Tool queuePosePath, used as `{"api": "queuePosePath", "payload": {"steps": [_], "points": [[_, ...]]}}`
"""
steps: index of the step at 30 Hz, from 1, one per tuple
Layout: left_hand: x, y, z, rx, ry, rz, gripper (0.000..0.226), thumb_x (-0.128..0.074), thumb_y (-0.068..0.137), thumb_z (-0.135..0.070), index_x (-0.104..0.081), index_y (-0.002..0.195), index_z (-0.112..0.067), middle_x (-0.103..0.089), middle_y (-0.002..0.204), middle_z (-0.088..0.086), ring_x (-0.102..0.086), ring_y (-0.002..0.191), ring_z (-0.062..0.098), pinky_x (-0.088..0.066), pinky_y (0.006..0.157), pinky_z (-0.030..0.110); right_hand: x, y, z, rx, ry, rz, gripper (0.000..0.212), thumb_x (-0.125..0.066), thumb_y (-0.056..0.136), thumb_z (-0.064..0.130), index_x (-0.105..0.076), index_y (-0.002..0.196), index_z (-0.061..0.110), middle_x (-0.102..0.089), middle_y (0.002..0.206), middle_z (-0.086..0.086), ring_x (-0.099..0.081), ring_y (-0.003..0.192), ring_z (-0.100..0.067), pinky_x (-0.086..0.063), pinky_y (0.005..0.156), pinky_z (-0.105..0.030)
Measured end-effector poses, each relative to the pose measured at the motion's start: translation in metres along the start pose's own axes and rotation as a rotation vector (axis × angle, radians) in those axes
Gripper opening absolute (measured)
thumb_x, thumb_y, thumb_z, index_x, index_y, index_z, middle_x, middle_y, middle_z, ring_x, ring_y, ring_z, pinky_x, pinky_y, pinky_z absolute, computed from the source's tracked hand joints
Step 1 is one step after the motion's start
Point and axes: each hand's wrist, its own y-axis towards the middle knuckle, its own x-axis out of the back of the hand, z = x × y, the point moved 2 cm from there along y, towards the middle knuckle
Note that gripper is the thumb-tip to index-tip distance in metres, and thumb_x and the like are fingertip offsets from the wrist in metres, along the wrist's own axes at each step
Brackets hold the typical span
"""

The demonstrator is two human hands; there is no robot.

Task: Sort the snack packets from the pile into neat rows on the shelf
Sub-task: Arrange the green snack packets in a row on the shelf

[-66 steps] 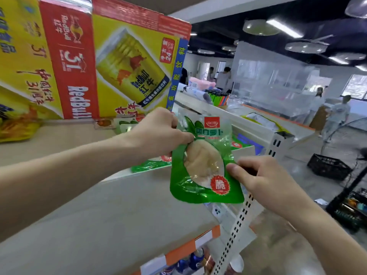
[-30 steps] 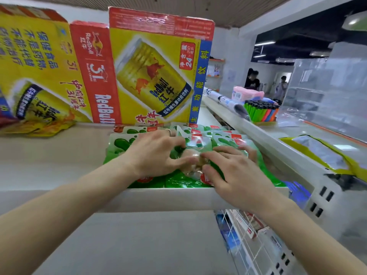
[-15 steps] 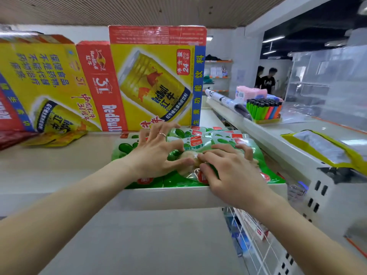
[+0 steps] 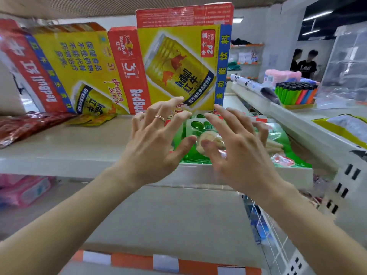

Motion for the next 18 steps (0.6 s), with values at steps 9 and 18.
{"api": "queuePosePath", "payload": {"steps": [9,18], "points": [[0.043,-0.064,0.038,0.13,0.103,0.079,0.059,-0.03,0.096,-0.061,-0.043,0.144,-0.03,-0.031,0.158,-0.007,-0.026,0.144,0.021,-0.024,0.107,0.047,-0.027,0.006,0.069,0.06,0.068,-0.005,0.058,-0.043,0.09,0.055,-0.047,0.141,0.028,-0.035,0.156,0.004,-0.025,0.146,-0.018,-0.022,0.109,-0.049],[0.122,-0.146,0.143,0.28,0.187,0.089,0.061,-0.031,0.095,-0.062,-0.037,0.147,-0.032,-0.025,0.16,-0.009,-0.022,0.146,0.018,-0.021,0.113,0.05,-0.074,0.024,0.206,0.196,0.168,0.027,0.061,-0.038,0.091,0.057,-0.047,0.143,0.026,-0.031,0.158,0.002,-0.02,0.147,-0.02,-0.022,0.108,-0.054]]}}
